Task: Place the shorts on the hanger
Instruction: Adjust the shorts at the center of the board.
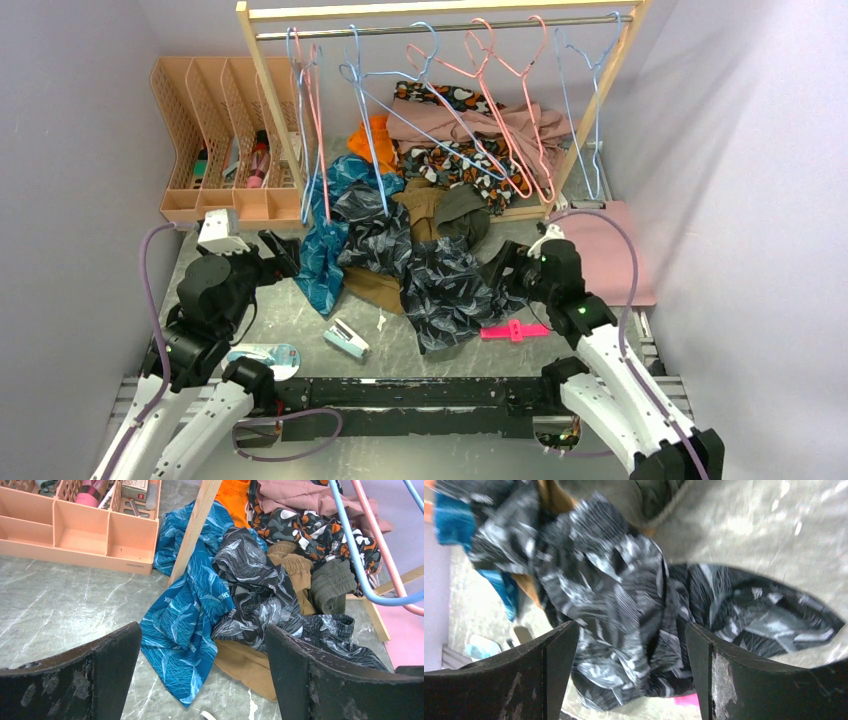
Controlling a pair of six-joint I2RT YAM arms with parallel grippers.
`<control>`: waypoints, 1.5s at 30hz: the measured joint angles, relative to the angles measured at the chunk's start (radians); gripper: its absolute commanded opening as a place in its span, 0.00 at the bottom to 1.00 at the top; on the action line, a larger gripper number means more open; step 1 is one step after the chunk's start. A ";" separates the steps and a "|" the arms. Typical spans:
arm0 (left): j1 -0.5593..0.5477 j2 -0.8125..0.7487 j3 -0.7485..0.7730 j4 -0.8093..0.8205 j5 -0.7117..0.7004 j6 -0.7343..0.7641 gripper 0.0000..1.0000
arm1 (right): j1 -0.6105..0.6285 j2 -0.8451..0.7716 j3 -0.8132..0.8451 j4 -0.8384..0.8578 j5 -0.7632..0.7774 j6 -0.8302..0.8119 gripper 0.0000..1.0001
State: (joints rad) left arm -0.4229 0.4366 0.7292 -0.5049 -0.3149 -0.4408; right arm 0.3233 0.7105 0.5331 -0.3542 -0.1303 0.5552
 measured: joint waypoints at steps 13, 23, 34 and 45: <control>0.000 0.018 0.000 -0.003 -0.005 -0.004 0.97 | 0.076 0.081 -0.125 0.087 -0.062 0.044 0.39; 0.000 -0.050 0.002 -0.099 -0.005 -0.083 0.97 | 0.121 0.016 -0.047 0.057 -0.188 -0.014 0.00; 0.000 -0.103 0.005 -0.116 -0.005 -0.124 0.97 | 0.144 -0.109 0.071 0.033 -0.427 -0.099 0.00; 0.000 -0.103 0.005 -0.116 -0.006 -0.125 0.97 | 0.147 -0.035 0.300 -0.008 -0.584 -0.203 0.00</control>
State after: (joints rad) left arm -0.4229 0.3336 0.7338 -0.6209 -0.3214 -0.5655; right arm 0.4702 0.6758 0.8333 -0.3622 -0.7147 0.3523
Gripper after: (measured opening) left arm 0.967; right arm 0.019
